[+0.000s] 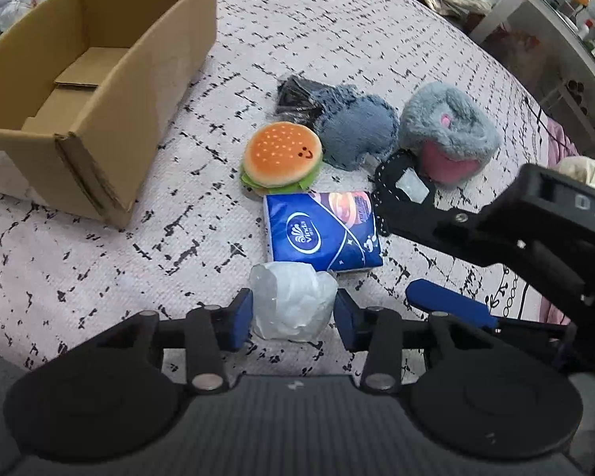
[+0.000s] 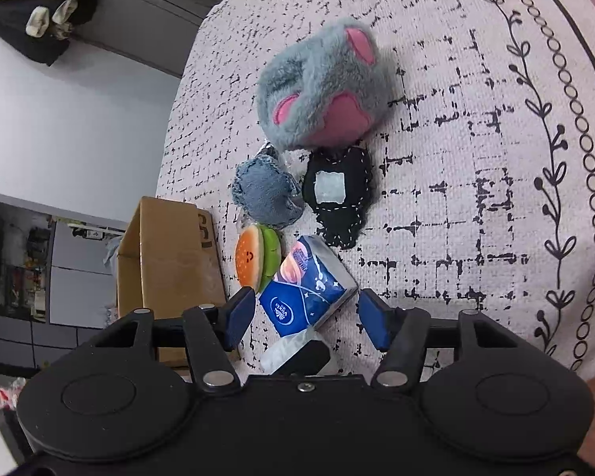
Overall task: Organize soft objects
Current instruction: 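Grasp the white plastic bag with the left tool while the right tool grasps the blue tissue pack, then carry the white bag with the left tool while the right tool carries the tissue pack to the box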
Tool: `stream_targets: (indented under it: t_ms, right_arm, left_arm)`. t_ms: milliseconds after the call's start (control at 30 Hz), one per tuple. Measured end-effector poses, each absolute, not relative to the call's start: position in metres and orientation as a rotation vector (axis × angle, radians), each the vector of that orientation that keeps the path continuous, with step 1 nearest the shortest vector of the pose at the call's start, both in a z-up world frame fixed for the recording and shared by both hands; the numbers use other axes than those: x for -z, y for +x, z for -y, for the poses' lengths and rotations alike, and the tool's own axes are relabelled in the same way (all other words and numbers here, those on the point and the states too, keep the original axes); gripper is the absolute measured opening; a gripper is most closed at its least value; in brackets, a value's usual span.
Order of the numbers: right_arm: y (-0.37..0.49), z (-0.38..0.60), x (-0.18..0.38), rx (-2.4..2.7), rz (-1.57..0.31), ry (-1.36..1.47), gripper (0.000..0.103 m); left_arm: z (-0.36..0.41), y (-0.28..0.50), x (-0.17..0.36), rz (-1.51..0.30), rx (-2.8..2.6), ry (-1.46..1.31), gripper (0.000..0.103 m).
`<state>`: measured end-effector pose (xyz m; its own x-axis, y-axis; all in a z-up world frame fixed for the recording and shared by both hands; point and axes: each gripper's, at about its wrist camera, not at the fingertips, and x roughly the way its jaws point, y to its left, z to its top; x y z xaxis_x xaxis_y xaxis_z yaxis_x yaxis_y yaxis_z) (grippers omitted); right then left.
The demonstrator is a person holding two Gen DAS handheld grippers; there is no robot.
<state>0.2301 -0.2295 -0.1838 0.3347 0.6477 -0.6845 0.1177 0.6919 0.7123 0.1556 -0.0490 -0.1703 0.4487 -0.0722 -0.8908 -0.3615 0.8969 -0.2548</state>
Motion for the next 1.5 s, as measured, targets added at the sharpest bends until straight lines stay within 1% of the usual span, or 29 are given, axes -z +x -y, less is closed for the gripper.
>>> stream_targets:
  t_ms: [267,533,700,767,800,833,933,1100,1500]
  right_arm:
    - [0.233,0.226,0.193,-0.386,-1.23,0.822,0.056]
    - [0.238,0.209,0.209,-0.34,-1.265,0.803,0.055]
    - [0.241,0.2,0.215,-0.321,-1.246,0.802,0.055]
    - [0.242,0.197,0.218,-0.316,-1.234,0.802,0.051]
    - [0.243,0.196,0.219,-0.311,-1.228,0.8,0.034]
    - [0.244,0.196,0.221,-0.297,-1.229,0.788,0.03]
    - [0.244,0.2,0.219,-0.299,-1.22,0.796,0.025]
    - [0.235,0.203,0.202,-0.306,-1.171,0.736,0.02]
    - [0.212,0.215,0.144,-0.381,-0.985,0.644,0.02]
  left_arm:
    - [0.04,0.148,0.151,-1.055,-0.203,-0.472,0.042]
    - [0.022,0.142,0.14,-1.019,-0.239,-0.501,0.043]
    - [0.014,0.135,0.132,-0.998,-0.244,-0.517,0.043]
    - [0.011,0.131,0.129,-0.991,-0.25,-0.528,0.043]
    - [0.009,0.13,0.128,-0.988,-0.253,-0.536,0.043]
    - [0.007,0.127,0.126,-0.984,-0.257,-0.542,0.043]
    - [0.001,0.122,0.119,-0.967,-0.267,-0.546,0.043]
    - [-0.003,0.112,0.099,-0.917,-0.261,-0.531,0.043]
    - [-0.014,0.095,0.062,-0.837,-0.241,-0.483,0.043]
